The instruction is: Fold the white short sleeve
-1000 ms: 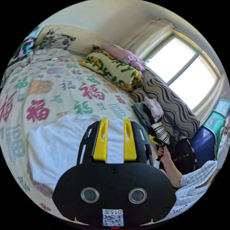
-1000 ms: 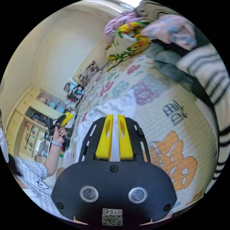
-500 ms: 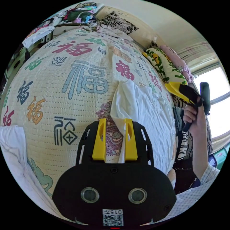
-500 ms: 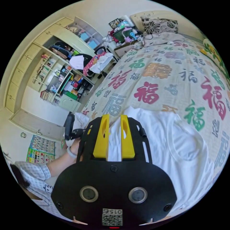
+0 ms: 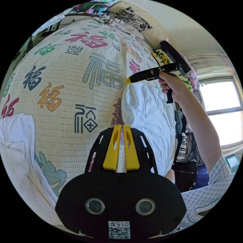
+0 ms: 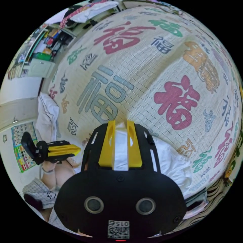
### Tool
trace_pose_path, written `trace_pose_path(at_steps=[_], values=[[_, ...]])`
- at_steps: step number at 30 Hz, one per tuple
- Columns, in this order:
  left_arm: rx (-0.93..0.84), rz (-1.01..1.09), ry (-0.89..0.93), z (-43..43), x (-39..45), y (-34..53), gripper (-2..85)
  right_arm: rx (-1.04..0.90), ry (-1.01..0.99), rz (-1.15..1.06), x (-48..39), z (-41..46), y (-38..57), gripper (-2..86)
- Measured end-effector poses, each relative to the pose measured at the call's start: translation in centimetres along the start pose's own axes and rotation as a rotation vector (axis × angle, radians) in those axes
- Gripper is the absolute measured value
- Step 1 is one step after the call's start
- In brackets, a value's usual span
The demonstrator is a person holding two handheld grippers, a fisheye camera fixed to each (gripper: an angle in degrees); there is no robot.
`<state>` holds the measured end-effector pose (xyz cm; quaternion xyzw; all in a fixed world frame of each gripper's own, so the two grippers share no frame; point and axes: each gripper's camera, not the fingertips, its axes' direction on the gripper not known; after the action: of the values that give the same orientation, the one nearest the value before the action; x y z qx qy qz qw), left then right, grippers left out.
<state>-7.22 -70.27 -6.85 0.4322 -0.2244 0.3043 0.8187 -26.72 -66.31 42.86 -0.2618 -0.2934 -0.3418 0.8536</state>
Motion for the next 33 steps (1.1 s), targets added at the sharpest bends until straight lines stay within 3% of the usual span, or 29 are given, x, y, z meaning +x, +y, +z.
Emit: trace_pose_path(at_steps=[2,6,10,19,24,26,33], values=[[0.036,-0.018,0.039,-1.2,-0.6,0.1,1.2,-0.025,0.043,-0.007,-0.6,0.0,-1.1,0.9],[0.076,-0.039,0.120,-2.0,-1.2,-0.3,7.9,-0.022,-0.033,-0.042,-1.2,-0.7,-2.0,-0.7],[0.016,-0.037,0.172,-0.5,-1.1,-1.2,1.2,0.055,-0.031,-0.069,-2.5,-2.6,-2.4,-0.9],[0.115,-0.036,0.019,-3.1,-0.6,1.4,-0.7,0.172,0.010,-0.188,-6.7,-4.2,-2.6,0.1],[0.008,-0.030,-0.044,-1.0,-0.6,2.2,0.6,0.206,0.071,-0.204,-8.0,-4.8,0.5,6.0],[0.019,-0.034,-0.123,-0.7,-0.4,2.7,2.3,0.301,0.185,-0.207,-7.9,-7.7,5.4,6.3],[-0.049,0.044,-0.106,0.7,0.6,4.9,7.3,0.429,0.103,-0.071,-0.8,-12.0,31.5,6.3]])
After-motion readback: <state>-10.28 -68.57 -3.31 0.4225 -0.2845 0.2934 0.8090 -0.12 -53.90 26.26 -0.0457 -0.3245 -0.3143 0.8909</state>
